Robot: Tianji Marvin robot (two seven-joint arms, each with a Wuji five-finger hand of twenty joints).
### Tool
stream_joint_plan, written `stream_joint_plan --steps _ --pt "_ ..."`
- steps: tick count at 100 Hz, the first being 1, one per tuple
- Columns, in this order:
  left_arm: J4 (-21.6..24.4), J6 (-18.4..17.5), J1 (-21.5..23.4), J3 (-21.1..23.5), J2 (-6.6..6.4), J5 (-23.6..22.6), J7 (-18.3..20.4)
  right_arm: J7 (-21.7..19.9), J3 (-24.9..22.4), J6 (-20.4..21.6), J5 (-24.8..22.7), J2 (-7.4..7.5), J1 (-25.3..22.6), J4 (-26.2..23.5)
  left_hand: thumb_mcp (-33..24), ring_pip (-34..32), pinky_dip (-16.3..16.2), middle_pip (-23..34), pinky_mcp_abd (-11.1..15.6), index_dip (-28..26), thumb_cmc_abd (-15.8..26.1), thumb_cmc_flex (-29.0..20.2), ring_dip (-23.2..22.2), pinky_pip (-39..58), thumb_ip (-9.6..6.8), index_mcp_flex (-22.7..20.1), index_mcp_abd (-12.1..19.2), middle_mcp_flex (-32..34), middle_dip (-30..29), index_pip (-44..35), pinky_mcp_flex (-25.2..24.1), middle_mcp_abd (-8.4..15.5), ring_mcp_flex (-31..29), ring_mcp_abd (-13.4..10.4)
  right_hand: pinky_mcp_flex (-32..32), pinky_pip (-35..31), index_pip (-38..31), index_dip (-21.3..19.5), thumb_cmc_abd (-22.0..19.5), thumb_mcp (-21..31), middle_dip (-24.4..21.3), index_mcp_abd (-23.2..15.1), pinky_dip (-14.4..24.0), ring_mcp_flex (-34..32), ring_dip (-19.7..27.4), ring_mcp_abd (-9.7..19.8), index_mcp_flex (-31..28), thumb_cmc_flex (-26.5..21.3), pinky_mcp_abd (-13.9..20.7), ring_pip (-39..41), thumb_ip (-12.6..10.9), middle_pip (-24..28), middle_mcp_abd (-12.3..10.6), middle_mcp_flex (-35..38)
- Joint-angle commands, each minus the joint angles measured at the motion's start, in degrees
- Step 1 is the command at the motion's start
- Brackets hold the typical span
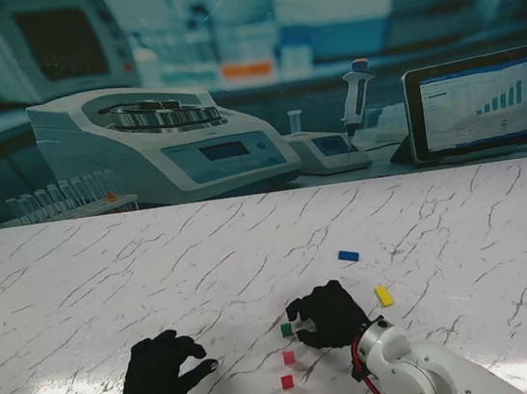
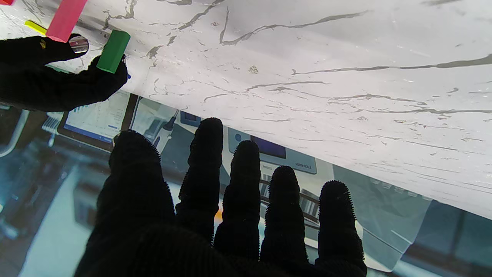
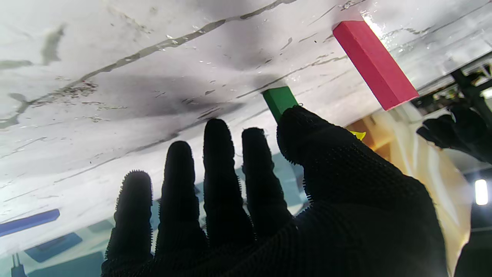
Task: Arrange dominoes in a row
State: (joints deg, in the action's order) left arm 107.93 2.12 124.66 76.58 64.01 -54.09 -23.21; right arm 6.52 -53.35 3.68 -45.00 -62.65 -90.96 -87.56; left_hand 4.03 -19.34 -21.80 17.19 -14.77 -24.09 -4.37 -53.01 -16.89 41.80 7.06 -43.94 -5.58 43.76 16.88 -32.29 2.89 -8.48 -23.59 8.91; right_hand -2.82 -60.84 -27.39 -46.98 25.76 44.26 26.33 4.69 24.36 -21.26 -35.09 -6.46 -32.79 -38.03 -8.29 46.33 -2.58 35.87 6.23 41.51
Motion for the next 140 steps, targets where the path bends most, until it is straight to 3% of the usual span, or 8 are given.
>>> stream_joint_plan --steps 1,27,49,73,99,140 --pt "0.01 -1.16 0.26 -0.24 0.2 0.26 0.73 -0.47 -0.26 0.28 0.26 0.19 -0.72 -0.4 -0.29 -0.66 -0.72 0.76 -0.66 -0.64 1.3 0.04 -0.9 2.14 -1.02 -0.79 0.99 1.01 0.6 -0.5 -0.25 0.66 -0.77 -0.35 -1.15 0.77 1.72 -1.35 -1.21 -0.7 -0.84 1.16 -0.09 2.51 0.62 -0.79 2.3 1.63 -2.91 -0.86 -2.34 -1.49 2.66 -2.05" --pt "-0.18 -1.29 0.03 -0.38 0.16 0.03 0.59 -4.34 -4.47 0.88 -0.91 1.04 -2.88 -3.56 -0.28 -0.66 -0.68 0.72 -0.64 -0.58 1.03 0.1 -0.84 2.06 -1.05 -0.7 1.12 0.94 0.59 -0.4 -0.26 0.78 -0.73 -0.44 -1.83 2.56 7.5 -0.84 -1.36 -2.84 -0.39 2.31 0.11 8.11 1.57 -0.88 5.66 1.88 -2.85 -2.6 -2.41 -4.1 4.58 -9.44" --pt "-0.18 -1.26 -0.09 -0.48 0.11 -0.32 0.5 -7.16 -9.4 1.34 -3.32 1.69 -5.59 -7.26 -0.3 -0.6 -0.68 0.73 -0.62 -0.54 0.99 0.2 -0.82 2.06 -1.07 -0.61 1.06 0.93 0.6 -0.34 -0.26 0.87 -0.67 -0.38 -1.96 3.14 10.89 1.73 -1.66 -3.71 -1.27 3.04 0.46 9.46 3.4 -0.46 5.72 1.93 -2.84 -4.69 -2.11 -7.26 4.58 -11.72" --pt "-0.14 -1.09 -0.26 -0.7 0.02 -0.81 0.54 -9.24 -15.92 2.71 -6.62 2.16 -9.19 -10.86 -0.3 -0.57 -0.64 0.67 -0.62 -0.43 0.84 0.16 -0.8 1.98 -1.03 -0.45 1.25 0.86 0.59 -0.14 -0.27 0.99 -0.73 -0.53 -1.86 3.34 13.29 5.02 -1.24 -3.35 -4.84 2.11 0.85 8.4 6.36 2.11 6.71 1.48 -2.86 -8.7 -2.05 -13.29 1.01 -13.92" --pt "0.05 -0.7 -0.55 -1.12 -0.12 -1.44 0.84 -10.69 -22.53 3.82 -9.85 2.44 -11.67 -12.52 -0.32 -0.57 -0.65 0.65 -0.61 -0.38 0.95 0.15 -0.81 1.98 -1.01 -0.45 1.29 0.82 0.59 -0.07 -0.3 1.02 -0.72 -0.56 -0.3 5.08 13.47 6.51 -0.65 -1.72 -7.64 -0.79 0.83 6.88 8.93 5.42 7.41 0.01 -2.74 -12.87 -1.74 -16.26 -2.46 -14.66" --pt "-0.3 0.06 -2.12 -2.3 -0.29 -1.78 1.62 -10.25 -28.25 8.2 -13.17 2.85 -12.56 -9.52 -0.26 -0.71 -0.72 0.79 -0.46 -0.45 0.83 -0.11 -0.86 2.14 -0.9 -0.48 1.38 0.91 0.66 -0.33 -0.16 1.22 -0.85 -0.59 2.97 6.59 12.57 7.02 0.76 2.77 -11.38 -4.17 1.5 5.99 10.07 7.91 7.94 -4.04 -1.23 -14.22 -0.43 -17.31 -5.69 -16.25"
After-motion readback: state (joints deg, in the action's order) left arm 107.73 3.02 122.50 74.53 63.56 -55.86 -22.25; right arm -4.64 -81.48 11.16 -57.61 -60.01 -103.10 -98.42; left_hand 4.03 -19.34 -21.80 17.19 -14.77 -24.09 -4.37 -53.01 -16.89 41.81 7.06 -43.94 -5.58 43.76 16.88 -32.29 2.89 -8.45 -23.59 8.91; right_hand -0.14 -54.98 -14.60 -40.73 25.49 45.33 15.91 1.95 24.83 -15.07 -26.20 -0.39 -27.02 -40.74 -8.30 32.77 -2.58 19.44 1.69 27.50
